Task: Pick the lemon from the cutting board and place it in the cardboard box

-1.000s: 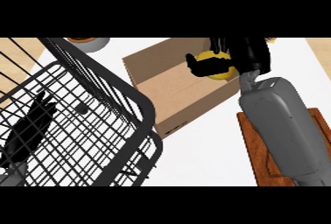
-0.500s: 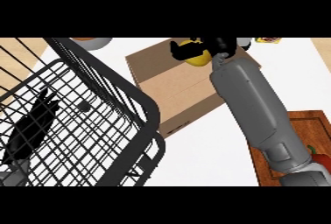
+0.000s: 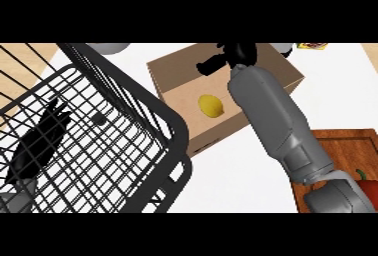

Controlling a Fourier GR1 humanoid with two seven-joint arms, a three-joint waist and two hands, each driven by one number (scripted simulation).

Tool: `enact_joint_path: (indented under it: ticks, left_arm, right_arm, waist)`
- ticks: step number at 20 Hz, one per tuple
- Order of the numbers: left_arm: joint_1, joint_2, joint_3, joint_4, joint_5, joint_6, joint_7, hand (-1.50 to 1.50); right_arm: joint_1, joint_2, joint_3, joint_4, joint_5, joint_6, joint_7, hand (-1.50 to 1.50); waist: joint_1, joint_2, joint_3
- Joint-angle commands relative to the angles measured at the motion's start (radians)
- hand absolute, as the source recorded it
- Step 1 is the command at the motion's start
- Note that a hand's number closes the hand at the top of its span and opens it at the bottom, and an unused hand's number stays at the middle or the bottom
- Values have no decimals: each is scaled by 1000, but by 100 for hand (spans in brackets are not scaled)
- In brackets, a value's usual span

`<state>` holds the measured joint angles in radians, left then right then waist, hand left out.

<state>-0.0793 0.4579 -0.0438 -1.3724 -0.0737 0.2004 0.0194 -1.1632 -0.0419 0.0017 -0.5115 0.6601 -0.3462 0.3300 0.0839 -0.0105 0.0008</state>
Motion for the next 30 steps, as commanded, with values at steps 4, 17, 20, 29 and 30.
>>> enact_joint_path:
  ticks: [4,17,20,29,30]
  left_arm:
    - [-51,-1,22,60,-7,4,8,0]
    - [-10,12,23,-22,-19,36,80,0]
    - [46,52,67,-27,23,-5,40,0]
    - [52,29,50,-4,-2,38,28,0]
    - [6,-1,49,41,5,53,44,0]
  right_arm:
    - [-83,30,-90,156,-54,-68,-120,-150]
    - [-37,-24,-299,94,-242,-236,-464,-150]
    - [-19,-88,-327,58,-294,-122,-509,-150]
    - [159,-255,-389,-22,-379,24,-561,-150]
    - [145,-314,-386,-40,-375,71,-523,-150]
  waist:
    - [-8,44,-1]
    - [-44,24,1]
    - [-58,14,0]
    - [-88,8,0]
    - [-109,6,-1]
